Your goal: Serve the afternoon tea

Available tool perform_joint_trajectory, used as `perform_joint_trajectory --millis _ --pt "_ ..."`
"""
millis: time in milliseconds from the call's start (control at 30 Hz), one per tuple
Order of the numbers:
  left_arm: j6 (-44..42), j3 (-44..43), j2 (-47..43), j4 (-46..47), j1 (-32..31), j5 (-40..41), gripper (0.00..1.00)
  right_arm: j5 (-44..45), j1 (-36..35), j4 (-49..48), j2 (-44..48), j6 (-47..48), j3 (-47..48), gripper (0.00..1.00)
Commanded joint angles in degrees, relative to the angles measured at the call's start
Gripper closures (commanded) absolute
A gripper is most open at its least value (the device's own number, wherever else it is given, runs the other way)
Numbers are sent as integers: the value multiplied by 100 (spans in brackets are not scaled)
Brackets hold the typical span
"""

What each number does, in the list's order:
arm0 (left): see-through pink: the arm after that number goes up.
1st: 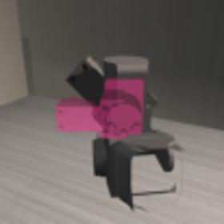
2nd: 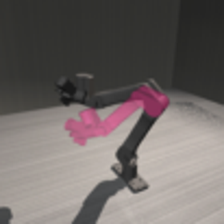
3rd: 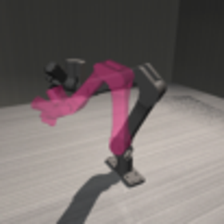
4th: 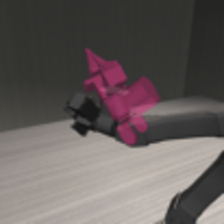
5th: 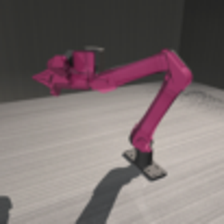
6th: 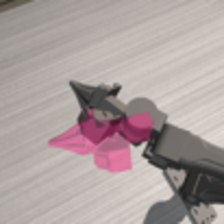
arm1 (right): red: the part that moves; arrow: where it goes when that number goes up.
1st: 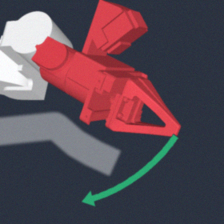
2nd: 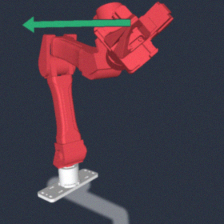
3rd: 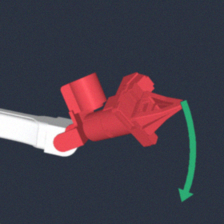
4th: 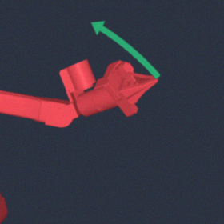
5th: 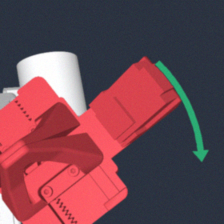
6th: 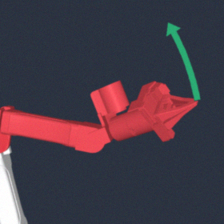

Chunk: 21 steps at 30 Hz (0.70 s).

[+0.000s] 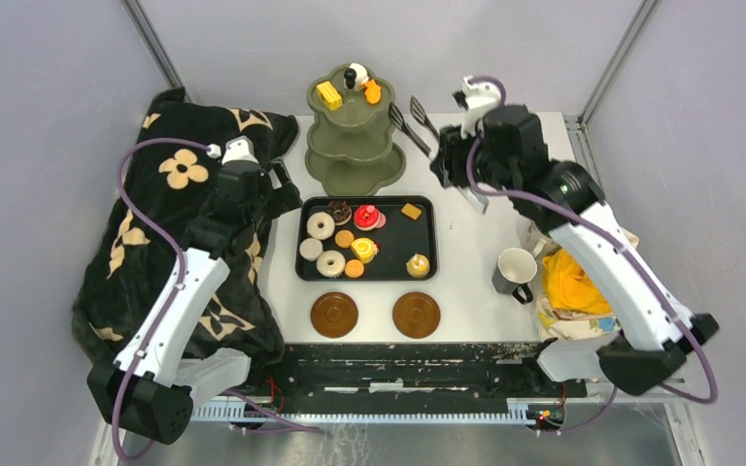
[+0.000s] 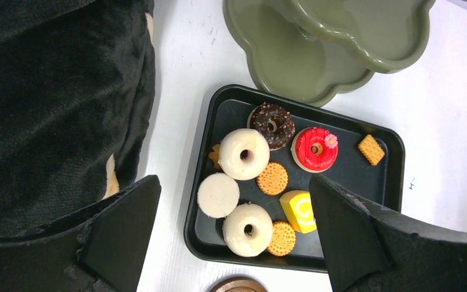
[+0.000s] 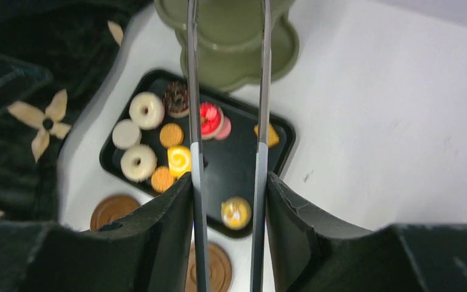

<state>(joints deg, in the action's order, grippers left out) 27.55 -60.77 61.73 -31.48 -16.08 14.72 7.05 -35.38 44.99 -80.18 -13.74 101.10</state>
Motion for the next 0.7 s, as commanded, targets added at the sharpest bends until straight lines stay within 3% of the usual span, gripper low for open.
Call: perform_joint_trajectory --millis 0,233,467,667 --pt "128 -4 -375 -111 28 -87 1 -266 -64 -331 901 -538 -1196 52" --pt "227 255 -692 -210 18 -283 1 -439 -75 -274 1205 -726 -2519 52" --pt "268 391 -702 -218 26 -400 1 -855 -82 -579 800 -1040 -3021 52" --pt "260 451 -635 -186 26 -394 1 -1410 -75 -1457 209 -1679 -3286 51"
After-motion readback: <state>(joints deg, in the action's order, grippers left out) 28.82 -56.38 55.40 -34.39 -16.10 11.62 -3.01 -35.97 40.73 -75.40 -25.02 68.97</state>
